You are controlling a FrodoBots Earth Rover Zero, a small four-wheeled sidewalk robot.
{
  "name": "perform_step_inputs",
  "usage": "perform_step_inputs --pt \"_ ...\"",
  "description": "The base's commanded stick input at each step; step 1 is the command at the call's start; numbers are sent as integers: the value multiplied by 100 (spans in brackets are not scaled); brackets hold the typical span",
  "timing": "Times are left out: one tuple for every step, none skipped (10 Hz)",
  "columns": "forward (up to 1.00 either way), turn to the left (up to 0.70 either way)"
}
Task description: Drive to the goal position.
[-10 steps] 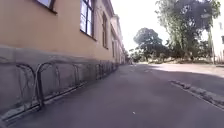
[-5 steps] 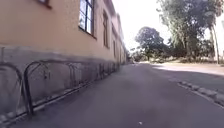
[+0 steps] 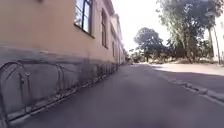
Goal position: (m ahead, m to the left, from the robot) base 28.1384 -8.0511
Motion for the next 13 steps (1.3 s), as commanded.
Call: perform_step_inputs --pt "60 -14" --pt "60 -15" --pt "60 -8" --pt "60 0" --pt "60 0" --pt "60 0" --pt "60 0" --pt "60 -8" --pt "60 -15" --pt "60 -15" --pt "60 -15" --pt "60 -15" --pt "60 -15"
